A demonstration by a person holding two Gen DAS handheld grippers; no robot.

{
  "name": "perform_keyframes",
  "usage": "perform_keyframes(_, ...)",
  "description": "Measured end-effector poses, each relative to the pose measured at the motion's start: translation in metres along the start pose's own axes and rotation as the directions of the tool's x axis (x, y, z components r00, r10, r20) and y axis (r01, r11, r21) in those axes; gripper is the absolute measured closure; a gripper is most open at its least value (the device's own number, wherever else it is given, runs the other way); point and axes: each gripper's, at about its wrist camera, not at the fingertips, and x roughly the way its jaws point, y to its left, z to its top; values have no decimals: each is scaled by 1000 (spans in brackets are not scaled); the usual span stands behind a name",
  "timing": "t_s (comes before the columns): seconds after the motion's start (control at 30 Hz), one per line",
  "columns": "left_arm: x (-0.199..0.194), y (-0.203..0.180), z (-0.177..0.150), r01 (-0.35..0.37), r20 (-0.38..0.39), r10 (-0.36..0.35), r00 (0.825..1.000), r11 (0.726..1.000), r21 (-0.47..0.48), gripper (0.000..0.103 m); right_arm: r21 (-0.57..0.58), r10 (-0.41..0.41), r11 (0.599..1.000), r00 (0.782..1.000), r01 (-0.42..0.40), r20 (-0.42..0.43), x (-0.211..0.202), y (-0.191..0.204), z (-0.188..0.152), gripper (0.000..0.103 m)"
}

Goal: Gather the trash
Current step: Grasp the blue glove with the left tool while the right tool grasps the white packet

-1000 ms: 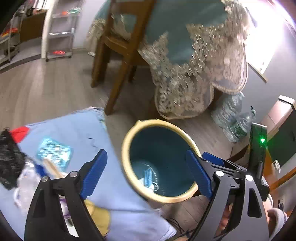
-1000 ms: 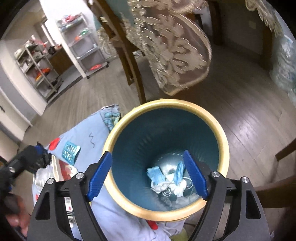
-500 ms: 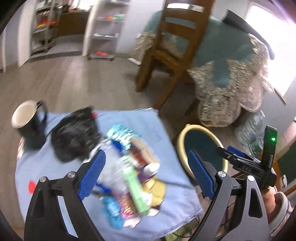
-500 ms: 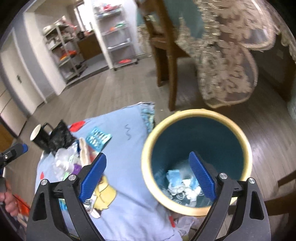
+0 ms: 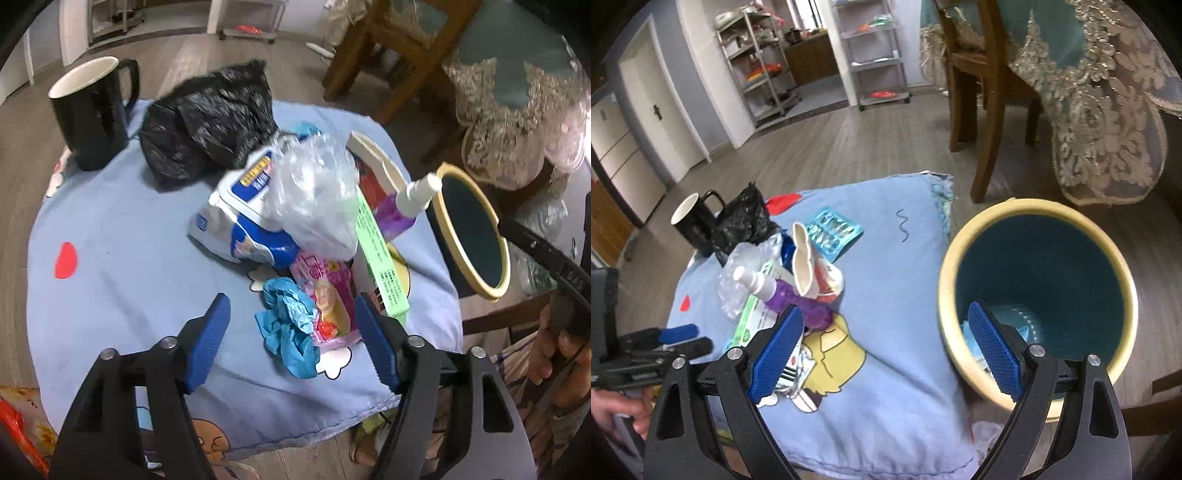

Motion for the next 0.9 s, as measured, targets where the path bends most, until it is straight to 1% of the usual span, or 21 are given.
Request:
perform_keyframes(0.07,7,-1,0,-16,-15,16,1000,1000,15,42,-9,6,1000,1000,-6,-9,2,2,-2,12)
perform_keyframes(0.13,18,-4,-1,-28,-47,29,998,999,31,47,-20,15,1000,1000,-15,-18,4,6,-4,12)
perform_keyframes(0.17,23,-5,-1,-34,-64,37,997,999,39,52,-25,22,999,1000,-22,-20,5,8,-5,12)
perform_keyframes(0.23,32,-4,-5,-53,-95,57,994,997,48,66,-34,40,999,999,-40,-17,4,11,-6,12)
perform_keyframes(0.27,34,-2,-6,-48,-103,52,993,998,42,69,-41,52,998,999,-53,-15,4,14,-7,12)
perform_keyframes(0.3,33,-3,-5,-40,-103,43,994,999,38,77,-45,61,997,998,-62,-14,4,16,-7,12)
perform_keyframes(0.33,31,-4,-5,-36,-97,40,994,998,42,82,-50,70,996,997,-71,-15,5,18,-7,12)
perform_keyframes(0.4,25,-6,-4,-53,-82,57,995,997,53,82,-56,72,996,997,-73,-22,9,21,-7,12)
perform_keyframes(0.5,15,-2,-3,-37,-61,38,997,999,25,83,-37,94,995,995,-95,-30,15,21,-4,12)
perform_keyframes(0.6,-1,2,3,-26,-14,26,1000,1000,-3,83,-5,127,992,992,-127,-21,17,19,3,12)
perform_keyframes(0.67,-16,3,7,-18,36,18,999,1000,-17,83,6,141,990,990,-141,-14,18,19,11,13)
perform_keyframes(0.77,-29,6,17,-6,102,10,995,999,-36,83,3,148,989,989,-148,-18,20,22,25,16)
perform_keyframes(0.9,-45,14,29,-12,179,27,983,996,-84,83,-16,152,988,987,-153,-61,33,34,54,18)
